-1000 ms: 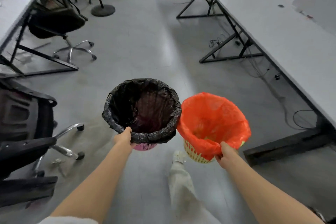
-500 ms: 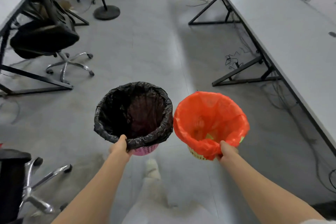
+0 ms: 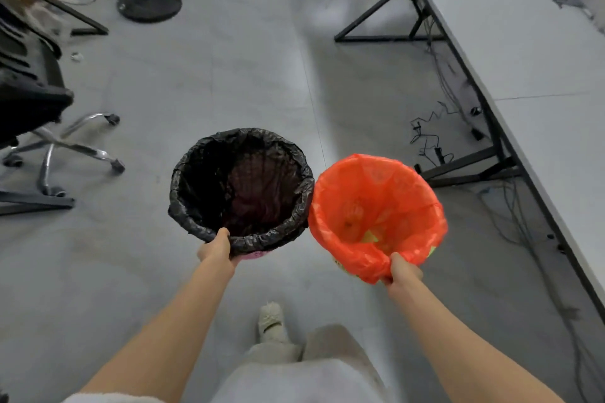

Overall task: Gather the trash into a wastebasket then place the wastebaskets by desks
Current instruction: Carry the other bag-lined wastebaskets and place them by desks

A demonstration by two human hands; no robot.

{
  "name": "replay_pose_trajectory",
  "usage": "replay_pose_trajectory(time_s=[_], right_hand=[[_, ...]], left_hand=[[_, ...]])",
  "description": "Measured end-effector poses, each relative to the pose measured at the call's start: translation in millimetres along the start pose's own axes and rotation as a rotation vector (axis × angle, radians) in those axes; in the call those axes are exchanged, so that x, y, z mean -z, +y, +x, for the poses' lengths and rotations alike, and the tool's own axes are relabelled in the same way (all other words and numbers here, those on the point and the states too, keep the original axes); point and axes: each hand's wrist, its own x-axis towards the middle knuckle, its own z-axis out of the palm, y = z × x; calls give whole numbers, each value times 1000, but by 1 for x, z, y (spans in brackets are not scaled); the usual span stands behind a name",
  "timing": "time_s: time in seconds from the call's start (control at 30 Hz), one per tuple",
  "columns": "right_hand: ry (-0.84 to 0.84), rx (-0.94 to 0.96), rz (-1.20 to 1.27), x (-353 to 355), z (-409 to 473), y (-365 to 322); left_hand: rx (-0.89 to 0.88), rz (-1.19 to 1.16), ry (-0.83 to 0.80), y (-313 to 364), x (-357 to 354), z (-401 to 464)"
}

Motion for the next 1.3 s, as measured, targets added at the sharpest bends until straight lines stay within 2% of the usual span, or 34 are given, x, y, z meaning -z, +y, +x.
replay_pose_trajectory(time_s=[0.2,0.37,0.53,0.7,0.83,1.0,1.1,1.23,1.3], right_hand=[[21,-61,50,-99,71,-67],[20,-123,-25,-202,177,-92],[77,-181,-41,-277,302,-88],[77,-182,24,-327,393,-63],[55,-231,75,-346,444,-45],[99,-308,136,-342,469,-23],[148,-332,106,-339,469,-17],[123,-406,-17,-341,456,-24],[154,-345,-97,-349,438,-37]], left_hand=[[17,-5,28,52,-100,65],[34,-13,119,53,-197,157],[51,-20,173,31,-282,262],[35,56,169,16,-331,346],[42,123,118,2,-354,398],[35,195,111,-5,-364,421],[50,221,106,-3,-367,421],[88,224,112,7,-370,408],[101,212,107,22,-373,394]])
